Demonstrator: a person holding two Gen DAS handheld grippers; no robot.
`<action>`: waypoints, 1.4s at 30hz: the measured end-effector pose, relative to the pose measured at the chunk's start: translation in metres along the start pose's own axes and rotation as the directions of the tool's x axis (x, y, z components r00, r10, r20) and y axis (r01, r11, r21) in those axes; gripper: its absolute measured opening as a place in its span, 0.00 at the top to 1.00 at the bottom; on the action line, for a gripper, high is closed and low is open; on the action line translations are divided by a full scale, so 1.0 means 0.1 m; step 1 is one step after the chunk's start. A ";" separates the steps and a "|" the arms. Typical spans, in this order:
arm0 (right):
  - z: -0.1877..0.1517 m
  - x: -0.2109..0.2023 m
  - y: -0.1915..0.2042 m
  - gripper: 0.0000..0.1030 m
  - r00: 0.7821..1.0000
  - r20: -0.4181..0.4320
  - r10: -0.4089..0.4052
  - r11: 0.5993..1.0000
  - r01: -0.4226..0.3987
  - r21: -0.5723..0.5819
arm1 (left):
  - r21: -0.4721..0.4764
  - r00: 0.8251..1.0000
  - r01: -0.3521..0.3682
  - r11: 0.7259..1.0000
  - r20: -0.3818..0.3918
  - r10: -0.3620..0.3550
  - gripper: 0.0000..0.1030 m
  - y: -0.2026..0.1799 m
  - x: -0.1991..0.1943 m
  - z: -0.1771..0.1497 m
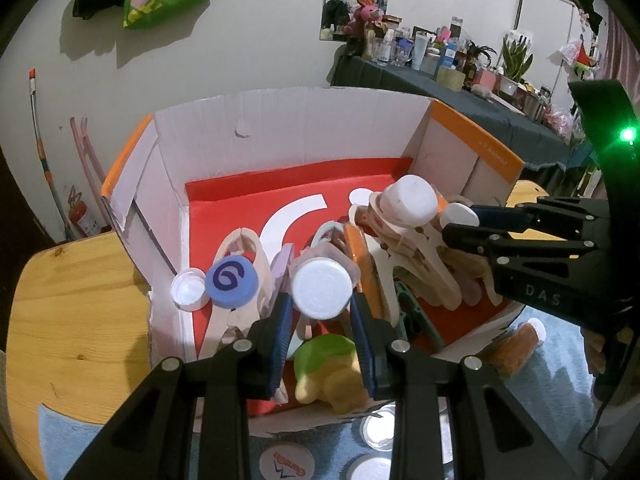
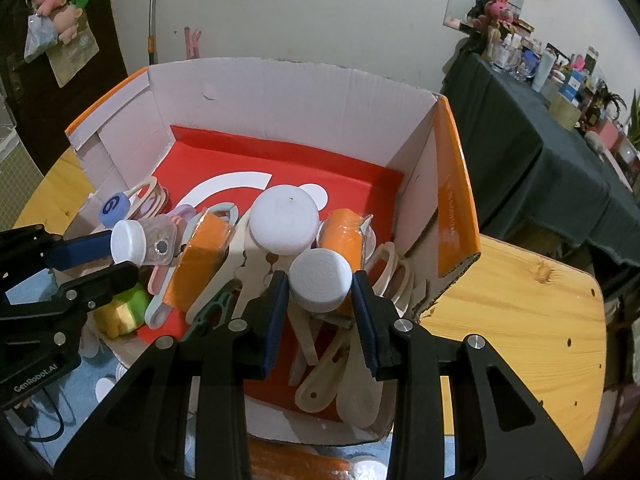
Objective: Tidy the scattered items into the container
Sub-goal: 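Lower both white caps into the box and open both tools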
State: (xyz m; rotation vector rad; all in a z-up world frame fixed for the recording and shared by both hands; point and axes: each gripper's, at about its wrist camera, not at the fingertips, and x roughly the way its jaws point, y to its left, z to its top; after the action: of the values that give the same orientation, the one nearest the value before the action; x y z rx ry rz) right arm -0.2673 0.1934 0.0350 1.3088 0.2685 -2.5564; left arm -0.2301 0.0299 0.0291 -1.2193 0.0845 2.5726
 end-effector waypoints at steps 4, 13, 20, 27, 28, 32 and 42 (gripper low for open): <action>0.00 0.02 0.00 0.70 1.000 -0.002 -0.001 1.000 0.001 0.001 | -0.004 1.000 0.001 1.000 -0.006 -0.001 0.69 0.01 0.02 -0.01; 0.00 0.03 0.00 0.70 1.000 -0.003 -0.001 1.000 0.001 0.001 | -0.008 1.000 0.003 1.000 -0.009 -0.003 0.69 0.03 0.04 -0.01; 0.00 0.04 -0.01 0.70 1.000 -0.003 -0.003 1.000 0.003 -0.001 | -0.014 1.000 0.006 1.000 -0.017 -0.006 0.69 0.04 0.06 -0.01; 0.01 0.04 -0.01 0.70 1.000 -0.003 -0.005 1.000 0.005 0.002 | -0.014 1.000 0.006 1.000 -0.016 -0.006 0.69 0.05 0.06 -0.01; 0.01 0.04 0.00 0.70 1.000 -0.002 -0.006 1.000 0.006 0.002 | -0.013 1.000 0.006 1.000 -0.017 -0.006 0.69 0.05 0.06 -0.01; 0.00 0.04 0.01 0.70 1.000 -0.002 -0.007 1.000 0.007 0.002 | -0.012 1.000 0.008 1.000 -0.014 -0.008 0.69 0.04 0.05 -0.01; 0.00 0.03 0.00 0.70 1.000 -0.005 -0.007 1.000 0.007 0.007 | -0.013 1.000 0.008 1.000 -0.012 -0.008 0.69 0.03 0.04 -0.01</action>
State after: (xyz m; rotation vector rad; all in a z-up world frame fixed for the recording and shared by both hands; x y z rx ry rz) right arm -0.2691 0.1927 0.0331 1.3194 0.2656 -2.5624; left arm -0.2330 0.0279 0.0251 -1.2370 0.0650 2.5629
